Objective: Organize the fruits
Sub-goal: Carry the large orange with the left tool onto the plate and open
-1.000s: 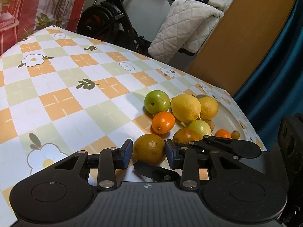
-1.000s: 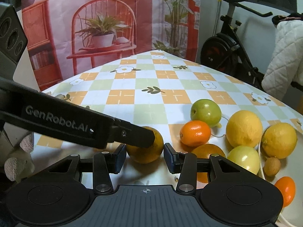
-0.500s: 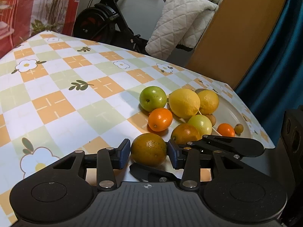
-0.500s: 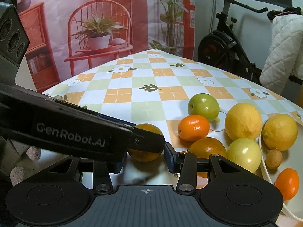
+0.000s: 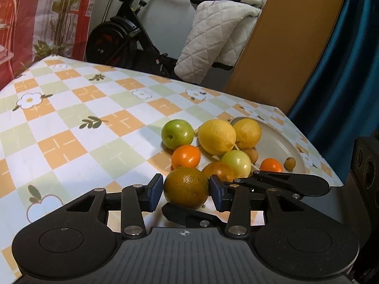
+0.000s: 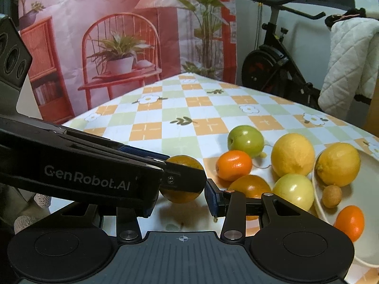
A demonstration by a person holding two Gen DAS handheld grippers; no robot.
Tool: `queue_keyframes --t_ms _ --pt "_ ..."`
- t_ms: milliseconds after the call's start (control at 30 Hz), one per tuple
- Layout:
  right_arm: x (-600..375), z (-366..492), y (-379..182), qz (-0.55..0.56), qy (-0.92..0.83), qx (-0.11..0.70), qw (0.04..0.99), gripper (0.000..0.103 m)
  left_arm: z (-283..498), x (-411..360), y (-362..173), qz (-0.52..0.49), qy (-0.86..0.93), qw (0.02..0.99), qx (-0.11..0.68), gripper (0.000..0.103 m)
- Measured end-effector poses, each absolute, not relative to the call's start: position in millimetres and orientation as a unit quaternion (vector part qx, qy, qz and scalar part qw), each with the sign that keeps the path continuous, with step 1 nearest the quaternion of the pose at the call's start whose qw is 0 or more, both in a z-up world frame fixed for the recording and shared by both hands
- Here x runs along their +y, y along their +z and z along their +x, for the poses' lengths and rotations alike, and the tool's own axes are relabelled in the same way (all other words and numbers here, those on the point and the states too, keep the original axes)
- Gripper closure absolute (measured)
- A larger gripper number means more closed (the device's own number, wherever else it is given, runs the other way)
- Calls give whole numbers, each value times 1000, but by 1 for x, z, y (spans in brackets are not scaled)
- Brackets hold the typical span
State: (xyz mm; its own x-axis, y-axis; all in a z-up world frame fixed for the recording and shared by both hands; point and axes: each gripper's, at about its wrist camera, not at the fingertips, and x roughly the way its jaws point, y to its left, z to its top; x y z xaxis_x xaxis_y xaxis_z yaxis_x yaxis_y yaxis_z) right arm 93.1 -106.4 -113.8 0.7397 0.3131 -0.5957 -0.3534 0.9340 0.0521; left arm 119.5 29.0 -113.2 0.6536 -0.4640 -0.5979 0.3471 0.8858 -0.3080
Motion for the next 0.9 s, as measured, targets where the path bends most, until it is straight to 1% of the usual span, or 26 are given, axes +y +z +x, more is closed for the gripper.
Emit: queue_keyframes --t_ms 533,900 --pt "-148 77 -89 -3 121 260 958 64 121 -27 -83 -23 -256 911 321 58" --pt "-215 73 -93 51 60 237 968 64 139 -87 -83 14 -295 899 324 57"
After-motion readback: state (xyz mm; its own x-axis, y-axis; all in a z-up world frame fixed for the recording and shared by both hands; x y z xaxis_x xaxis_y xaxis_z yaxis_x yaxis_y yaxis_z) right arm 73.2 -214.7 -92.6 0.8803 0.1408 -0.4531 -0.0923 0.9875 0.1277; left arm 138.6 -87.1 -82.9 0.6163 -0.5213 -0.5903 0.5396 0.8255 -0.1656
